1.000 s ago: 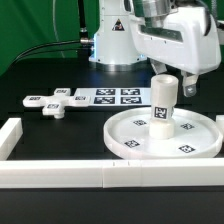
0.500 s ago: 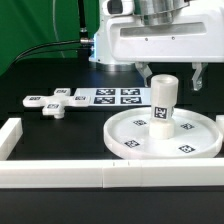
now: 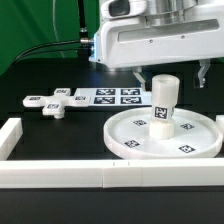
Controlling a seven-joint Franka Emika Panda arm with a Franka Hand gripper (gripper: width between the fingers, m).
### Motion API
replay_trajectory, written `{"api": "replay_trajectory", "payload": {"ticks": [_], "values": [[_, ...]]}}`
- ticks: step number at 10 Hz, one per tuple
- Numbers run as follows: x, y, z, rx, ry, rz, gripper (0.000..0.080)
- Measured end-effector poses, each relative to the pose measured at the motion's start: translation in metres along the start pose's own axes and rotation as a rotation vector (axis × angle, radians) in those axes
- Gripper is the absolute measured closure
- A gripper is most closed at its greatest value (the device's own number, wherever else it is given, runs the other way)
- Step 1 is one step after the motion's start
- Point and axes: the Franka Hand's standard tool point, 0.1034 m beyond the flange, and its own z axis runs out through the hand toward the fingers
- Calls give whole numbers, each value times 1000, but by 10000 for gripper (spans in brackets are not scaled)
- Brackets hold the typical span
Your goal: Assemble round table
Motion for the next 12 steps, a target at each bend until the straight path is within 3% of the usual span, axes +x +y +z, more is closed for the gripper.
{"api": "replay_trajectory", "payload": {"ticks": [1, 6, 8, 12], "values": [[3, -1, -1, -11, 0, -146, 151], [3, 2, 0, -12, -2, -434, 151], [3, -1, -1, -38, -16, -633, 151], [3, 1, -1, -36, -25, -870, 151]]}}
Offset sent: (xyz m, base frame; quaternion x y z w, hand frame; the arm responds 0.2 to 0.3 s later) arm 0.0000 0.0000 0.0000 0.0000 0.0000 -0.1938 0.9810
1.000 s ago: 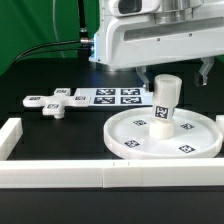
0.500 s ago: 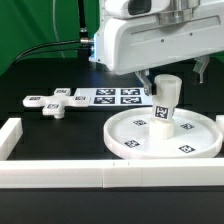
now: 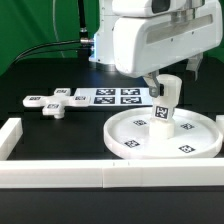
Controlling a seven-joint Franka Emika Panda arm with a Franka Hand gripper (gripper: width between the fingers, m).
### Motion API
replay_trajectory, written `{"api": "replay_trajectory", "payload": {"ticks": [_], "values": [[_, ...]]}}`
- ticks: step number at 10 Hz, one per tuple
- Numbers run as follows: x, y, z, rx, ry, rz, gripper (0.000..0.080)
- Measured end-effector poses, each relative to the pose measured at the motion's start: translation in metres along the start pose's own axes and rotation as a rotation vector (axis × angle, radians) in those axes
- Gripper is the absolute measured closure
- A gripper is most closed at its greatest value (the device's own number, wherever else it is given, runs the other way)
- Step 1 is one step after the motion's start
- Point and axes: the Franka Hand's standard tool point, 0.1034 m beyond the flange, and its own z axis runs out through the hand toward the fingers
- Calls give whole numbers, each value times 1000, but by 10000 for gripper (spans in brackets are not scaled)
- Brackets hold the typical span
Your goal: Assemble round table
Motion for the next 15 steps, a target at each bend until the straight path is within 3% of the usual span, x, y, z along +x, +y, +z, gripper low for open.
{"api": "replay_trajectory", "payload": {"ticks": [5, 7, 9, 10, 11, 15], "values": [[-1, 5, 2, -38, -28, -452, 151], [-5, 6, 4, -41, -35, -546, 151], [-6, 6, 5, -39, -36, -553, 190], [-6, 6, 6, -38, -37, -552, 340], [-6, 6, 6, -38, -37, -552, 393], [-7, 6, 6, -38, -37, -513, 393]]}}
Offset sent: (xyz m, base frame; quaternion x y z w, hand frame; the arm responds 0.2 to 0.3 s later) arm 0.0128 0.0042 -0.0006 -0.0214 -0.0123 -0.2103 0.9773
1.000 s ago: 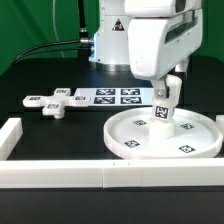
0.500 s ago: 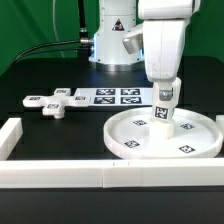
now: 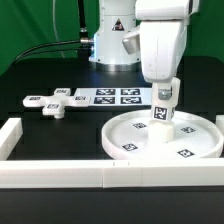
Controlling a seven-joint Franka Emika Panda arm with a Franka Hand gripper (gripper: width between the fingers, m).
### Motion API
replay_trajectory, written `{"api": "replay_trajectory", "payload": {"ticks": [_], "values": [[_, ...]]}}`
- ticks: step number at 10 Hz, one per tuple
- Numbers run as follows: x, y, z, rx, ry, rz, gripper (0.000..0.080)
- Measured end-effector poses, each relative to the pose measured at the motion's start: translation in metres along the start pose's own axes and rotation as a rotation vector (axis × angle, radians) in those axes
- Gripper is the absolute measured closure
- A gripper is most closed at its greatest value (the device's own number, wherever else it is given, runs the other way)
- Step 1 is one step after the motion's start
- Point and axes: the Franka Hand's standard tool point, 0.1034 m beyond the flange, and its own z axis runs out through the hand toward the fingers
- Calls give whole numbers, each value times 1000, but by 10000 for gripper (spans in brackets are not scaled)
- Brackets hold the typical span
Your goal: Assemble round table
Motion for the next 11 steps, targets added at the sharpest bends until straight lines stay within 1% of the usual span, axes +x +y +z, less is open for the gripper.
{"api": "replay_trajectory", "payload": {"ticks": [1, 4, 9, 10, 11], "values": [[0, 0, 0, 2, 2, 40, 393], [-2, -4, 2, 34, 18, 424, 392], [-3, -3, 2, 36, 13, 761, 390], [-3, -3, 2, 36, 13, 797, 390], [-4, -4, 2, 28, 17, 944, 390]]}}
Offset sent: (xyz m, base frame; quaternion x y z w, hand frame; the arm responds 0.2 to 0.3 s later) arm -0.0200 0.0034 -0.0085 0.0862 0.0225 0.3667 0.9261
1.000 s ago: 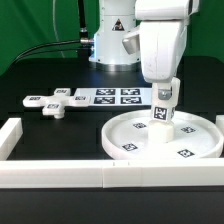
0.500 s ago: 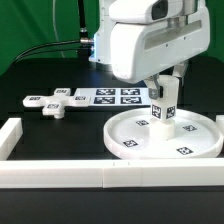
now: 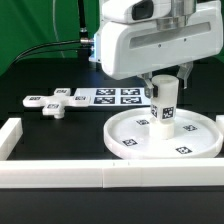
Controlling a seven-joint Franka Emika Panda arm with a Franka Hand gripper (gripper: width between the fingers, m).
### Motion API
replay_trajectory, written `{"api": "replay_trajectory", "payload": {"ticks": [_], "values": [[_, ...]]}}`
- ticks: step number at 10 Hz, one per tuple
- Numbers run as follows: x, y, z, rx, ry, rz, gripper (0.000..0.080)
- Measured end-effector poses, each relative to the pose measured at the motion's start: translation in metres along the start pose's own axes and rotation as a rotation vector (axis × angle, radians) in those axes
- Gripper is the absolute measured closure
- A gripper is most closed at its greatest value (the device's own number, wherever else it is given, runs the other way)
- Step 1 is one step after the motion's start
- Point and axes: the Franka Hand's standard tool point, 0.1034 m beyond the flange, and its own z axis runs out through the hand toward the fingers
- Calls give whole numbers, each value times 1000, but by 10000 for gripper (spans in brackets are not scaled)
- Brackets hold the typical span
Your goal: Assemble round table
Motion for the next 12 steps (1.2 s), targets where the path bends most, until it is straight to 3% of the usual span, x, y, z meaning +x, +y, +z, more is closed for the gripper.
{"api": "replay_trajectory", "payload": {"ticks": [3, 7, 12], "values": [[-7, 0, 1, -5, -2, 363, 390], [-8, 2, 1, 13, 1, 739, 390], [-8, 1, 2, 32, -3, 1010, 390]]}}
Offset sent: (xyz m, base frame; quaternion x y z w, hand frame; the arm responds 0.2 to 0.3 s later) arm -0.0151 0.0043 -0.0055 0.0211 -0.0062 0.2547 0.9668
